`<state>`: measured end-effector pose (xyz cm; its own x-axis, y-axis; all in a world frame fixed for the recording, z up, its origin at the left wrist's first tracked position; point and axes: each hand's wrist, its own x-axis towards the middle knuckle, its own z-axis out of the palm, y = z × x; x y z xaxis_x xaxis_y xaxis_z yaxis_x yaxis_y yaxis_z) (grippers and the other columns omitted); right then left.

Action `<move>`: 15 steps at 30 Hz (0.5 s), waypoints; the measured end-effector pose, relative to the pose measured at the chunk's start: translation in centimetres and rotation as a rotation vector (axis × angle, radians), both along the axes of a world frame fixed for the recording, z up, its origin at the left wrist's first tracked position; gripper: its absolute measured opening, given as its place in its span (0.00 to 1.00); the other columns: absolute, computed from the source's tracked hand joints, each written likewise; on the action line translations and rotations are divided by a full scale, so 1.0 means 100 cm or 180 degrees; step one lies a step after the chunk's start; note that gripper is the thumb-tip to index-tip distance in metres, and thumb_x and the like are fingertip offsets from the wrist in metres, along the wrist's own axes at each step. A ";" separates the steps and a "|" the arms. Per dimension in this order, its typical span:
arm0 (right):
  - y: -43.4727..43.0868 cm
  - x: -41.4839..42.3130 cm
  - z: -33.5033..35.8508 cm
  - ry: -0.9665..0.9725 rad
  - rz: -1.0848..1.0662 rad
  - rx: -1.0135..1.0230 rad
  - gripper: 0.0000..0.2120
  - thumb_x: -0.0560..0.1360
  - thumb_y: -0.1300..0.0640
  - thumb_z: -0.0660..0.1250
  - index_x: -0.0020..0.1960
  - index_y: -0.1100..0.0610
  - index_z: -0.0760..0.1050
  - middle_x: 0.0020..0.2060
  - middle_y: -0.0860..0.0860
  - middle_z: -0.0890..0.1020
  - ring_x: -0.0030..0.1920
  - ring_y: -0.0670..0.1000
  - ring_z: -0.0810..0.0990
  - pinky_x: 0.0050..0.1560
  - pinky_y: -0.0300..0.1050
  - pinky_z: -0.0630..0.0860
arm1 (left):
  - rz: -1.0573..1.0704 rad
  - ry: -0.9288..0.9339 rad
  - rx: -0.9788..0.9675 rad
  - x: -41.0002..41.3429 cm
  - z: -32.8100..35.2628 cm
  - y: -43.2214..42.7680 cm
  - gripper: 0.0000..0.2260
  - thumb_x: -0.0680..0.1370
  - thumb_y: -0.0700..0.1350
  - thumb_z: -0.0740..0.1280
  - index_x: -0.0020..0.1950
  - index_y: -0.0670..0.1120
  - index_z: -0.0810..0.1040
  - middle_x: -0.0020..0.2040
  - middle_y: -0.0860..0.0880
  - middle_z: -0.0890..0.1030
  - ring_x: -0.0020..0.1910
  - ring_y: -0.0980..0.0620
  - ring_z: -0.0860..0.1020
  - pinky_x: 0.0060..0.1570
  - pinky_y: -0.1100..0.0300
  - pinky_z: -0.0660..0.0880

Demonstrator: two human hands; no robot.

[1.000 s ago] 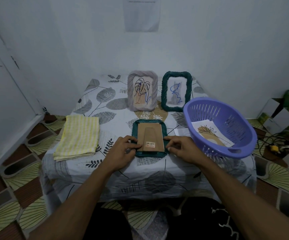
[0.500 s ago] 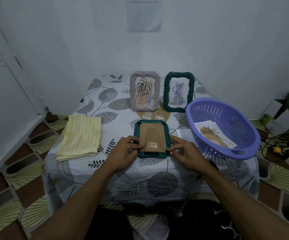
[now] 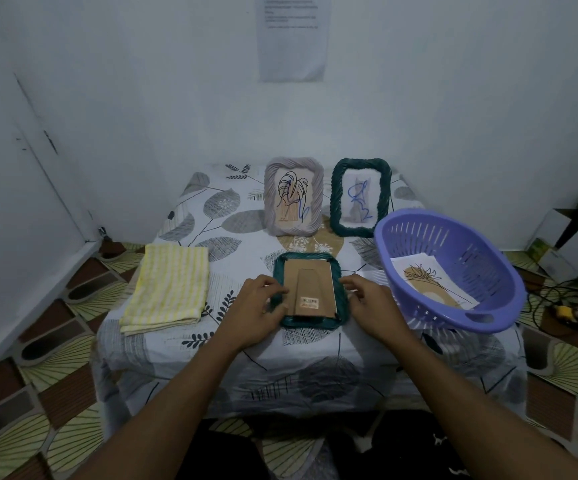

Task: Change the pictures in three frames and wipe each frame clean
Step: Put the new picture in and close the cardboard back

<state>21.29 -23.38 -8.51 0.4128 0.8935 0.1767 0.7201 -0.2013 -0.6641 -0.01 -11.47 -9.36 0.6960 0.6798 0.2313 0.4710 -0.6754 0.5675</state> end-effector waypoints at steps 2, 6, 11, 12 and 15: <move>0.009 0.001 0.003 0.0128 -0.0113 -0.0218 0.17 0.77 0.65 0.62 0.64 0.56 0.75 0.58 0.55 0.81 0.55 0.52 0.79 0.56 0.44 0.75 | -0.0199 0.0149 0.0196 0.009 0.007 -0.003 0.26 0.72 0.61 0.67 0.66 0.50 0.74 0.62 0.52 0.71 0.60 0.54 0.67 0.60 0.57 0.67; 0.019 0.002 0.002 0.0147 -0.0261 -0.0419 0.16 0.76 0.63 0.66 0.64 0.56 0.75 0.57 0.55 0.82 0.52 0.53 0.80 0.56 0.48 0.77 | -0.0514 0.0337 0.0109 0.023 0.017 0.000 0.30 0.69 0.58 0.74 0.68 0.51 0.72 0.68 0.51 0.68 0.64 0.54 0.69 0.62 0.59 0.67; 0.024 0.004 0.002 0.0239 -0.0385 -0.0433 0.18 0.73 0.67 0.67 0.61 0.56 0.77 0.52 0.55 0.82 0.49 0.53 0.80 0.53 0.48 0.78 | -0.0218 -0.0238 -0.0160 0.026 0.023 0.007 0.22 0.76 0.59 0.65 0.64 0.47 0.76 0.60 0.49 0.78 0.54 0.54 0.77 0.53 0.60 0.74; 0.026 0.005 0.003 0.0253 -0.0407 -0.0479 0.18 0.73 0.67 0.67 0.61 0.55 0.76 0.51 0.54 0.82 0.48 0.53 0.79 0.52 0.48 0.78 | -0.0150 -0.0328 -0.0279 0.026 0.025 0.007 0.23 0.76 0.61 0.63 0.64 0.47 0.76 0.59 0.49 0.79 0.52 0.54 0.78 0.52 0.60 0.74; 0.029 0.006 0.006 0.0449 -0.0518 -0.0611 0.19 0.72 0.67 0.67 0.61 0.53 0.75 0.46 0.54 0.82 0.47 0.54 0.80 0.51 0.51 0.79 | -0.0080 -0.0378 -0.0547 0.029 0.027 0.007 0.26 0.76 0.65 0.57 0.63 0.49 0.76 0.57 0.50 0.80 0.52 0.54 0.78 0.50 0.60 0.75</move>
